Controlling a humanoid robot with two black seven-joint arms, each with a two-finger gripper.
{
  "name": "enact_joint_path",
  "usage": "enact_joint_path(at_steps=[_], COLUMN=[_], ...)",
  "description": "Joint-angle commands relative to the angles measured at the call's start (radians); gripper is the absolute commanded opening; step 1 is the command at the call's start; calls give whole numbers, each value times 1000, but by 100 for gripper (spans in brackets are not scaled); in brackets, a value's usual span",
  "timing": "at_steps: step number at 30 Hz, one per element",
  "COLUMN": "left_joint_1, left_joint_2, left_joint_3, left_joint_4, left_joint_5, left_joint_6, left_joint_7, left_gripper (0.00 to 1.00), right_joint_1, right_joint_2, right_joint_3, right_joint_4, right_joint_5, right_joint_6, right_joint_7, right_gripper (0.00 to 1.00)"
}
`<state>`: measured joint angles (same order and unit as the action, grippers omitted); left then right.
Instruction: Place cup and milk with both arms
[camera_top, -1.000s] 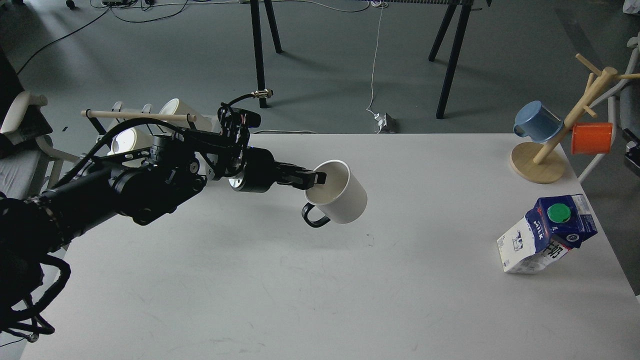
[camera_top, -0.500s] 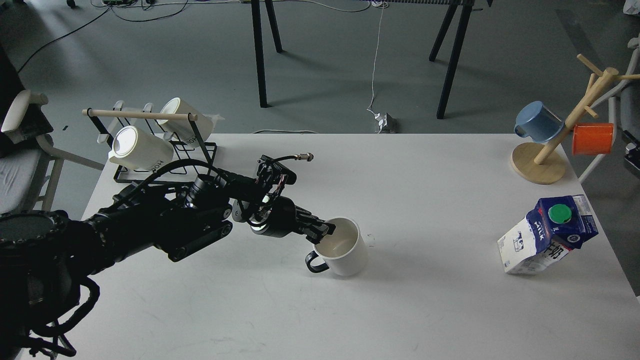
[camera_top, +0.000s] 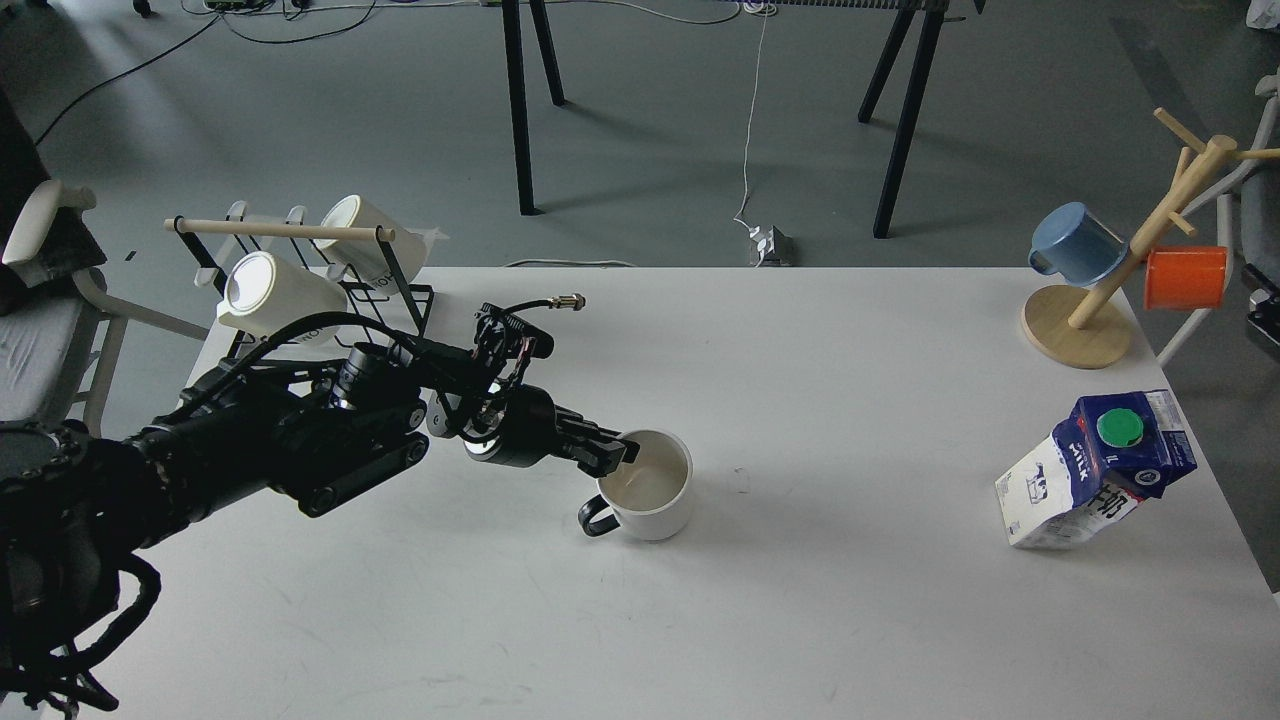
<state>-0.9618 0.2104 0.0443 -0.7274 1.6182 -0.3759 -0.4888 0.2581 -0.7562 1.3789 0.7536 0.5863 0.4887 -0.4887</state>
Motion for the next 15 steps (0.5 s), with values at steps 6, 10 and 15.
enact_joint_path(at_steps=[6, 10, 15], left_joint_1=[0, 1, 32], left_joint_2=[92, 167, 306], left_joint_3=[-181, -292, -406], left_joint_4=[-81, -87, -63], left_joint_5=[-243, -438, -807], left_joint_6=[-113, -113, -113], left_joint_7=[0, 0, 0], left_gripper=[79, 82, 85], right_joint_1=[-3, -42, -195], right_joint_2=[-8, -72, -141], right_joint_3=[2, 2, 3], right_joint_4=[30, 86, 102], right_joint_5=[69, 215, 386], right_joint_6=[0, 0, 0], right_joint_7=[0, 0, 0], right_gripper=[98, 98, 97])
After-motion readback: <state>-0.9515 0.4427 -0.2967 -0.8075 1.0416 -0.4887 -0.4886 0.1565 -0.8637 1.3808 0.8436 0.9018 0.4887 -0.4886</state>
